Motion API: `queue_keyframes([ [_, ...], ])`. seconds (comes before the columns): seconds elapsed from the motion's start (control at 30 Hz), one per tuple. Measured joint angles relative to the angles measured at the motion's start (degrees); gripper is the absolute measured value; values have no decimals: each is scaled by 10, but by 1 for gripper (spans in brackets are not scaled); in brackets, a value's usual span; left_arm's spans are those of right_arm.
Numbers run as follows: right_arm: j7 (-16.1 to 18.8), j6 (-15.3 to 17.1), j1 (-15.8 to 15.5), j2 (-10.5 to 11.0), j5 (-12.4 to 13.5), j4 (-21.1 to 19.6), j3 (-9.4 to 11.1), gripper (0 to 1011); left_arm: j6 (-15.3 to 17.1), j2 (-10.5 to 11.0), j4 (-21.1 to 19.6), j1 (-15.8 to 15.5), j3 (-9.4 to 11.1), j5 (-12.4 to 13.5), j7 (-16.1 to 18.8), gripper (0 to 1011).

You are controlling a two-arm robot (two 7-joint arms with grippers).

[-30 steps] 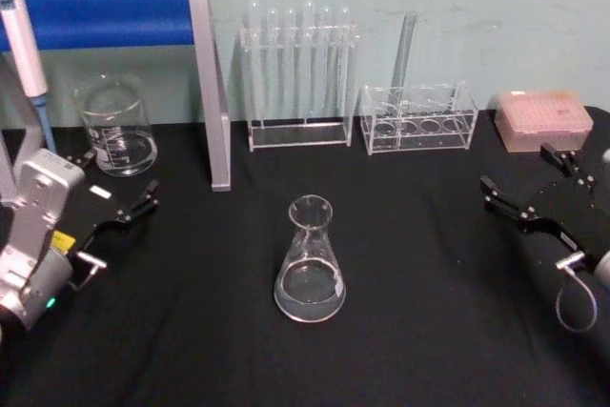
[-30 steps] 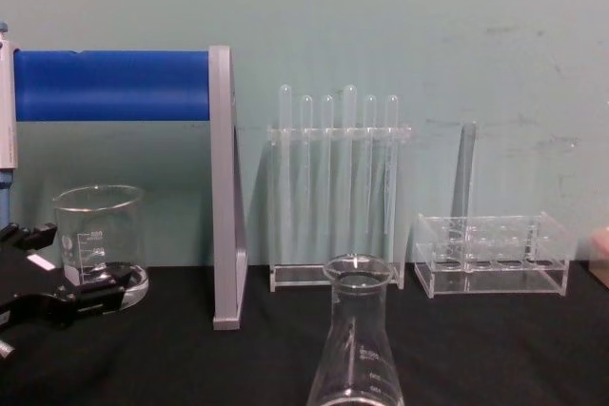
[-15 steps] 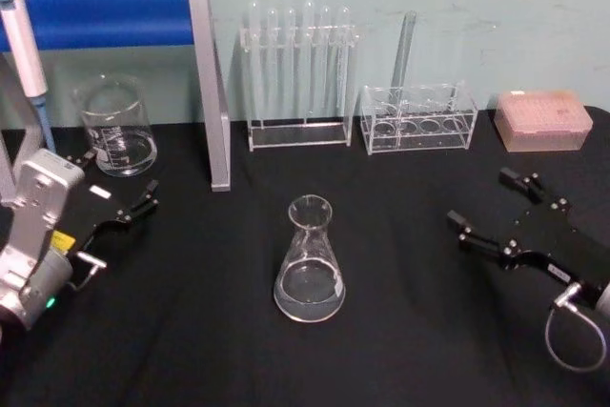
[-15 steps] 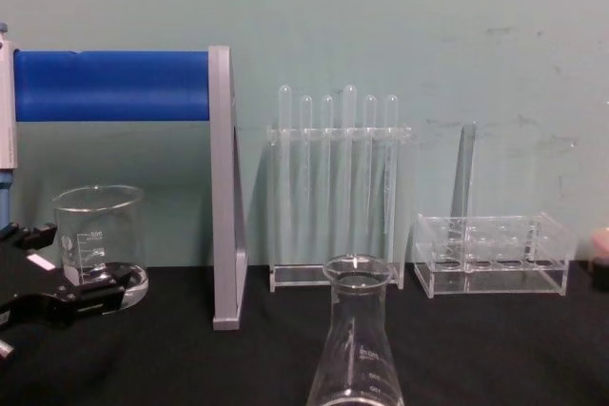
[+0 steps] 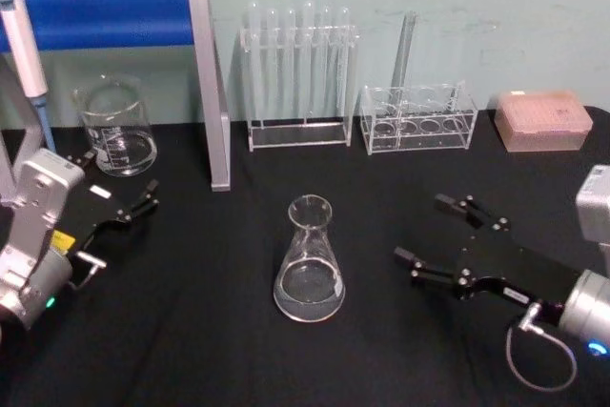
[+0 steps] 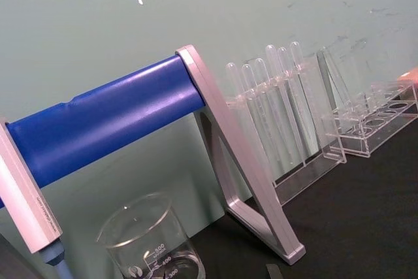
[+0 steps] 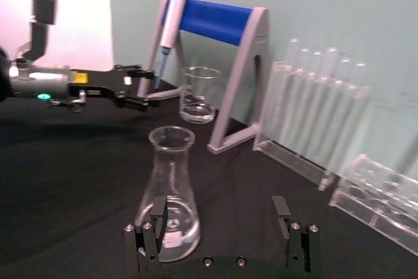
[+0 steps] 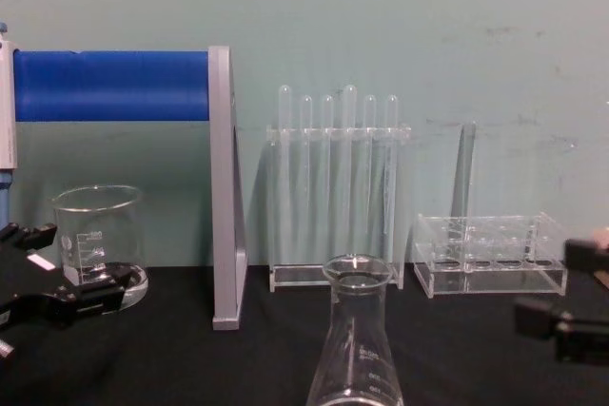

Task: Grasp the erlenmeyer flask with one hand, shake it three times, then place it back.

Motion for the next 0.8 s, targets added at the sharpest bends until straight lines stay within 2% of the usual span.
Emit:
queue_keyframes([
  [0.07, 20, 4, 13, -8, -3, 10, -10, 1000, 0, 0, 0, 0, 0, 0, 0, 1001],
  [0.3, 58, 17, 42, -30, -7, 37, -32, 1000, 0, 0, 0, 0, 0, 0, 0, 1001],
  [0.8, 93, 29, 109, -80, -14, 107, -81, 1000, 0, 0, 0, 0, 0, 0, 0, 1001],
])
